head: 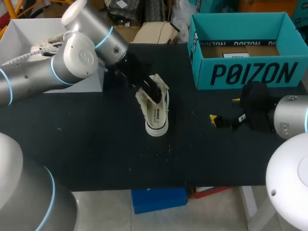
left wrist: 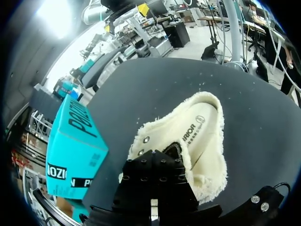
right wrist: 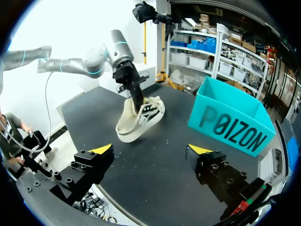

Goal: Take the shoe out of the shoebox, open the shoe tongue, remove and reinsert the insole, then place the shoe into the shoebox

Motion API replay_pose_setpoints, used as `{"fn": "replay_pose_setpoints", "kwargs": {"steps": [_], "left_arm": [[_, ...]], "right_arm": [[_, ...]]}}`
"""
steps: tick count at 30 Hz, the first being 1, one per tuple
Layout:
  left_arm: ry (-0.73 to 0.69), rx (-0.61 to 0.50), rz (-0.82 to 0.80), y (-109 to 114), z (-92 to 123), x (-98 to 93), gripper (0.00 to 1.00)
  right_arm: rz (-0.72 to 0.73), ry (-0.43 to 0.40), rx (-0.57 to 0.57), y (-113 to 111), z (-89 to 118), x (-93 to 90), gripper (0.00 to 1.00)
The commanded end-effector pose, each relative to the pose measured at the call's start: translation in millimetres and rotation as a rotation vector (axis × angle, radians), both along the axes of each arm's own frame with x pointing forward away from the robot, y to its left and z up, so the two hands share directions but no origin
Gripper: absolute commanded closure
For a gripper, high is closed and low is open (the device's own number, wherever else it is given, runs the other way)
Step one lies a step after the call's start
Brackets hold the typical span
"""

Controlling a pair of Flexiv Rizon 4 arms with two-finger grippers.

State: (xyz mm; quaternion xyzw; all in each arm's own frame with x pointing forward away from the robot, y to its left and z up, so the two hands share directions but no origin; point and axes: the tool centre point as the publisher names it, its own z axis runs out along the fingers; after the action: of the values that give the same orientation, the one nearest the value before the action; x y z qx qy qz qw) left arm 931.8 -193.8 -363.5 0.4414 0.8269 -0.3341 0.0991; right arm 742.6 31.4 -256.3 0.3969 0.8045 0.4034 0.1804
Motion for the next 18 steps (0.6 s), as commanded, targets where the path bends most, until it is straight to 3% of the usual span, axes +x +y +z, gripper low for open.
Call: {"fn": "replay_pose_setpoints", "kwargs": {"steps": [1,9,13,18], "left_arm": [[-0.015,0.001,-0.009,-4,4,4.9,1.0],[-0.163,0.009,0.007,19,59,12.4,1.0],[-0.183,0.056,0.018,36,66,10.6,1.0],[-0.178,0.121,0.018,51,56,10.9,1.0]], "right_arm": [[0.0,0.002,-0.001,0,0,0.1,0.0],[0.0,0.002,-0.001,0,0,0.1,0.0],[0.0,0.002,-0.001,0,0,0.1,0.0],[0.0,0.002,-0.001,0,0,0.1,0.0]]}}
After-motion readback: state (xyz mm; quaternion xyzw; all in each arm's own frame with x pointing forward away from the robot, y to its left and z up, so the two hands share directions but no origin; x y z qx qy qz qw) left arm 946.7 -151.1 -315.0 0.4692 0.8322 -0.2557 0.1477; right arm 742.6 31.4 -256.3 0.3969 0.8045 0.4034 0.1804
